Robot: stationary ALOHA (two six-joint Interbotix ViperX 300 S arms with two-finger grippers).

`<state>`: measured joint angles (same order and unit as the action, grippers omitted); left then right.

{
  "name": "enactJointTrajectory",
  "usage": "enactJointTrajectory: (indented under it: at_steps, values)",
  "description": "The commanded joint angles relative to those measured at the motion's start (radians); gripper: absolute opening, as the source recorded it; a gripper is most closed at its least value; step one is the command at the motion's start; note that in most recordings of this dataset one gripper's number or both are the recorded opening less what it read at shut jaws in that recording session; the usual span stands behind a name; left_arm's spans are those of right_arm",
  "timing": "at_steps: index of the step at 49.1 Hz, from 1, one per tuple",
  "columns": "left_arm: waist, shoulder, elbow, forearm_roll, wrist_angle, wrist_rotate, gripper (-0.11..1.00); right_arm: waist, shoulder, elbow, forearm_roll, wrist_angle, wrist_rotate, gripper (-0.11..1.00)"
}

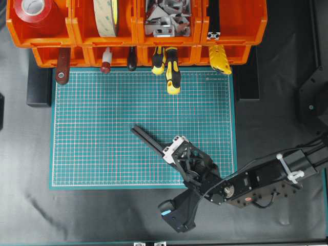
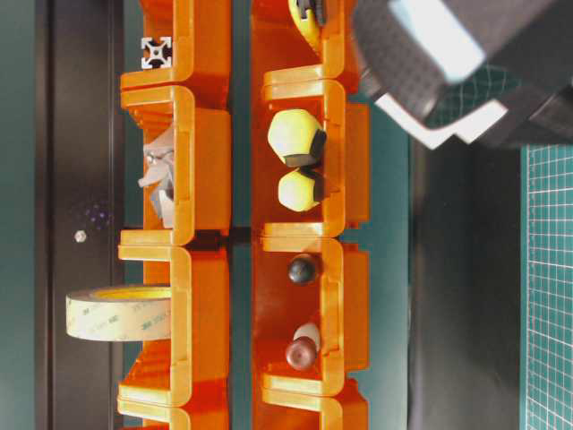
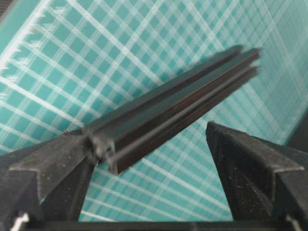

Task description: Pick frame from container rack with right arm.

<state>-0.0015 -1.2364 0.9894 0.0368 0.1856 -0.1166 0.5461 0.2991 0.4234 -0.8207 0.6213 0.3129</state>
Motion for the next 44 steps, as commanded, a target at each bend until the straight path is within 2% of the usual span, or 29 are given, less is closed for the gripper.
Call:
enactJointTrajectory:
  at_steps: [1, 22, 27, 38, 44]
  values:
    - [0.000, 0.006, -0.031, 0.002, -0.005, -0.003, 0.00, 0.017, -0.028, -0.006, 0.028, -0.018, 0.023, 0.84]
    - [-0.002, 0.005, -0.032, 0.002, 0.009, -0.006, 0.00, 0.049, -0.063, -0.005, 0.032, 0.018, 0.130, 0.84]
    - [-0.002, 0.003, -0.032, 0.002, 0.011, -0.006, 0.00, 0.052, -0.098, -0.005, 0.035, 0.057, 0.161, 0.84]
    - [0.003, -0.005, -0.040, 0.002, 0.041, -0.003, 0.00, 0.044, -0.227, 0.011, 0.031, 0.120, 0.285, 0.84]
    - [0.003, -0.018, -0.049, 0.002, 0.074, -0.005, 0.00, 0.040, -0.313, 0.028, 0.028, 0.152, 0.324, 0.84]
